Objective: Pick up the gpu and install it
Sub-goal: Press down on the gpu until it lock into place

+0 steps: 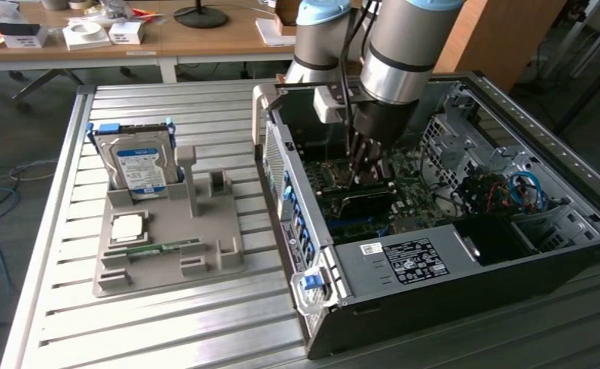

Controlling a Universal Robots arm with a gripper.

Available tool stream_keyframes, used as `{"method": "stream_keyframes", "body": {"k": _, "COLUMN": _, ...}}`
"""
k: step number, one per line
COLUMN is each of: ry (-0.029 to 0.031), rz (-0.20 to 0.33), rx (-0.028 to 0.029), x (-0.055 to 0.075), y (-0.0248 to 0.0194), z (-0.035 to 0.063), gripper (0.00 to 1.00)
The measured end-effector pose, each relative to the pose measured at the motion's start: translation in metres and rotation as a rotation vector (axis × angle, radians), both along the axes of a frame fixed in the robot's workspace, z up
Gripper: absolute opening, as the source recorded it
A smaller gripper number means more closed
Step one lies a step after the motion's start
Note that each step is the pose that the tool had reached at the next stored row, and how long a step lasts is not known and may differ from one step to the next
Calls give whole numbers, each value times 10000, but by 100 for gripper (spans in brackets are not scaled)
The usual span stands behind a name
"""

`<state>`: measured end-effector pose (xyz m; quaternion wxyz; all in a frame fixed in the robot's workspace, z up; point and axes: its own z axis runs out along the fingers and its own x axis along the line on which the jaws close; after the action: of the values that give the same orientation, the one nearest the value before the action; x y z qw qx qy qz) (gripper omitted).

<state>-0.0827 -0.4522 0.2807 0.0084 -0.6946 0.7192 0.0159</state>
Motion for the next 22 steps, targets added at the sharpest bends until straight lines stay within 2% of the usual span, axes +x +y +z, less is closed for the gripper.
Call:
{"method": "stream_keyframes", "body": {"k": 6, "ry": 0, "rz": 3, "rx": 1, "x": -7, "y": -17, "z": -6, "gripper": 11}}
{"method": "stream_keyframes", "body": {"k": 14, "ry": 0, "rz": 4, "rx": -2, "x": -17, "y": -17, "z": -36, "gripper": 11}}
{"method": "stream_keyframes", "body": {"k": 22, "ry": 1, "rz": 3, "rx": -2, "x": -17, "y": -18, "z": -102, "gripper": 11}}
